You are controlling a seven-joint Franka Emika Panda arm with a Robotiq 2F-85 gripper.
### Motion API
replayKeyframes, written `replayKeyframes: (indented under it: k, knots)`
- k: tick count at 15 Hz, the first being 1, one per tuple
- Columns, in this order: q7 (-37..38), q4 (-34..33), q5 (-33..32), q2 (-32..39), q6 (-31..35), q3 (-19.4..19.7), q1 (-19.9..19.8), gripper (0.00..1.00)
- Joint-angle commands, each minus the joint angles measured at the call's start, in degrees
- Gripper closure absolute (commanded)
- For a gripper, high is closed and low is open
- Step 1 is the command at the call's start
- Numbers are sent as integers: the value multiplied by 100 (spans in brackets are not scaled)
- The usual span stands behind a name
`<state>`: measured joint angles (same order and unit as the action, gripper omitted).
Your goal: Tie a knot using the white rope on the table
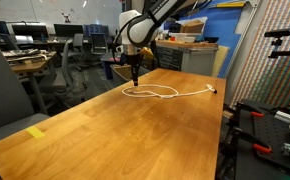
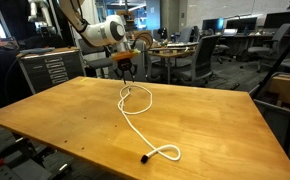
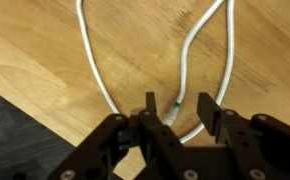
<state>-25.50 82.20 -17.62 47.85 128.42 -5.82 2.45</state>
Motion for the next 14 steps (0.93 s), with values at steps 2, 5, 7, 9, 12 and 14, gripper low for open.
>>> replayKeyframes:
  k: [2, 5, 7, 9, 12, 14]
  knots:
    - [156, 263, -175, -71, 832, 256, 12, 26]
    - [101, 326, -518, 103, 1693, 582, -3, 10]
    - [32, 220, -608, 281, 1970, 691, -59, 0]
    - [-202, 108, -409, 413, 1772, 535, -224, 0]
    - [-507, -80, -55, 511, 1301, 246, -501, 0]
    - [-590, -239, 54, 585, 1159, 213, -576, 25]
